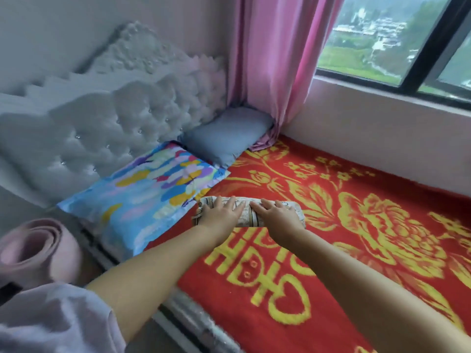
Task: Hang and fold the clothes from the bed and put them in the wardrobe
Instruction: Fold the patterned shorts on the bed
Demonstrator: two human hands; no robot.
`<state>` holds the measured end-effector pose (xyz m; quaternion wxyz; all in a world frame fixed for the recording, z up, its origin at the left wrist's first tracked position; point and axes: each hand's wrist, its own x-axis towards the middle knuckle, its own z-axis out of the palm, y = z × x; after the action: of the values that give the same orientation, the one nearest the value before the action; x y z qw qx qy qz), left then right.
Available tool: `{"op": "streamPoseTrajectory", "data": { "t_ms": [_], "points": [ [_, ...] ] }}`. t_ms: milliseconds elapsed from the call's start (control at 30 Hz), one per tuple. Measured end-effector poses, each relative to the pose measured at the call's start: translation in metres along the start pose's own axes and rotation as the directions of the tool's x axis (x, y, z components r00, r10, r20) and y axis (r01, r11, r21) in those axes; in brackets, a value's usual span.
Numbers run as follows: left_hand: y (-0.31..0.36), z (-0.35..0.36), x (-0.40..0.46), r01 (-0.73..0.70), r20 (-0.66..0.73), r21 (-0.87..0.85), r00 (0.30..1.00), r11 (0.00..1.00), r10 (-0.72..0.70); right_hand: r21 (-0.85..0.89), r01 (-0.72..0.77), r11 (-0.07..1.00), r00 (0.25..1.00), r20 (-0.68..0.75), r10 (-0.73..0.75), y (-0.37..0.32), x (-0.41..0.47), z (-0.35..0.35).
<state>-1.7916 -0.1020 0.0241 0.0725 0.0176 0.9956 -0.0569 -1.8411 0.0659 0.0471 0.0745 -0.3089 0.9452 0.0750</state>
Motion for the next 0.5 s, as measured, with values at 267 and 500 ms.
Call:
{"op": "streamPoseTrajectory", "data": {
  "t_ms": [267, 500],
  "points": [
    [-0.138, 0.052, -0.223, 0.472, 0.150, -0.097, 0.877, 0.876, -0.456, -0.055, 0.481, 0.875, 0.877, 0.032, -0.480, -0.244, -0.003, -0.006],
    [-0.221, 0.126, -0.491, 0.786, 0.320, -0.054, 0.598, 0.616, -0.735, -0.083, 0.824, 0.561, 0.567, 0.100, -0.818, -0.522, -0.084, 0.022]
  ]
}}
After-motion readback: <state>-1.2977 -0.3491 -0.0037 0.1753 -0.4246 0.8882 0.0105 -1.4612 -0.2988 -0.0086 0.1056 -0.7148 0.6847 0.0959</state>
